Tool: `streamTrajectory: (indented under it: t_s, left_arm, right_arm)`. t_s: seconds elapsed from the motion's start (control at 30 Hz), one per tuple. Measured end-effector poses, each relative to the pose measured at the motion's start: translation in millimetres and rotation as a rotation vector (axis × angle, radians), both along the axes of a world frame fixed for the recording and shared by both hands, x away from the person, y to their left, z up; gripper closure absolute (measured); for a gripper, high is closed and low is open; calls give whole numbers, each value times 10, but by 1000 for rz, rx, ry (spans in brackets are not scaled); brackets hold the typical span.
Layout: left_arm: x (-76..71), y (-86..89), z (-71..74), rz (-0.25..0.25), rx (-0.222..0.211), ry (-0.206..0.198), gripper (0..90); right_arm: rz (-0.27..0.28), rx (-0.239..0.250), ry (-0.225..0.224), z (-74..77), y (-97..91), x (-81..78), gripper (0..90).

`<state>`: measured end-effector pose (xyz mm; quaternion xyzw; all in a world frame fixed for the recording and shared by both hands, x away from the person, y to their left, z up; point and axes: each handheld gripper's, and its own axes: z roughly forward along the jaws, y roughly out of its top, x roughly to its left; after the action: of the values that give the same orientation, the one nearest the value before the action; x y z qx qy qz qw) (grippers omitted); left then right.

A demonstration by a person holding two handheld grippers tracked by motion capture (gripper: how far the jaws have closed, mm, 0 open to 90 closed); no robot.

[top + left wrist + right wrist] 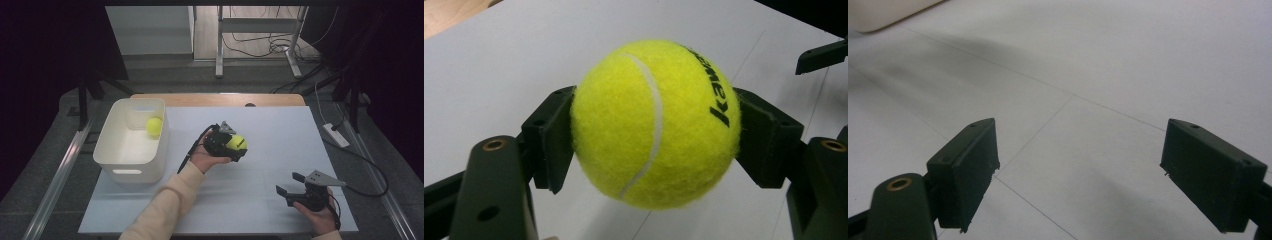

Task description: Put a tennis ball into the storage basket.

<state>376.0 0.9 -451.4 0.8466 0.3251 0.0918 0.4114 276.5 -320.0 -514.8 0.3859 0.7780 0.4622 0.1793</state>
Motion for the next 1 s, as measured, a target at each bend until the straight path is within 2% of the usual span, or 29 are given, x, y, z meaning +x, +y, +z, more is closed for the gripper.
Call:
streamTrajectory:
  t_s: [1.0]
  left_arm:
    - [-95,287,153,59,-41,-31,273]
  right_arm:
    - [-1,-4,-1,-4,10,5,150]
